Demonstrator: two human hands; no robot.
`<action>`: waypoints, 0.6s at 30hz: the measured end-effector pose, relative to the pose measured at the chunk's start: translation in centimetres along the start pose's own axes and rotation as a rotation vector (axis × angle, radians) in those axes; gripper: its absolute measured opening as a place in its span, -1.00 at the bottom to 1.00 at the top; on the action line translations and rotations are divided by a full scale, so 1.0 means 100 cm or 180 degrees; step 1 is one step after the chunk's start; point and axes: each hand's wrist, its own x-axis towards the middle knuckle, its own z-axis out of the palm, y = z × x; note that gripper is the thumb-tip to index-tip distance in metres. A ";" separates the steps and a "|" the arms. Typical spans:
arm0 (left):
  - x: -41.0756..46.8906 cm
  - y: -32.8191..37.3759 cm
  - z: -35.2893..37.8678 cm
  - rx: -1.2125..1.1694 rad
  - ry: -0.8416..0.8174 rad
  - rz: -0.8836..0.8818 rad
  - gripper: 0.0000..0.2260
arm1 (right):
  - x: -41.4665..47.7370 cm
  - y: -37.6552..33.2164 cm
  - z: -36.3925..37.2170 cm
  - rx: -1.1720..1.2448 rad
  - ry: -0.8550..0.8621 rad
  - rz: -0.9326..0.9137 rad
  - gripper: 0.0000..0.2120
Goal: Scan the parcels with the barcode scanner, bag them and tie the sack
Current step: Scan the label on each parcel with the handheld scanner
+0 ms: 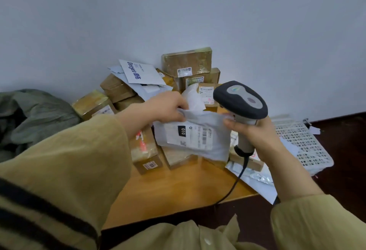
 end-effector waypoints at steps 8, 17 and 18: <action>-0.005 -0.031 0.051 -0.2908 0.1383 -0.1443 -0.88 | -0.028 -0.005 0.000 0.0485 0.0122 0.0115 -0.85; 0.000 -0.018 0.079 -0.3445 0.1902 -0.1614 -0.91 | -0.047 -0.012 0.024 0.0871 -0.0295 0.0725 -0.84; 0.002 -0.018 0.081 -0.3404 0.1927 -0.1635 -0.92 | -0.047 -0.013 0.023 0.0861 -0.0293 0.0714 -0.82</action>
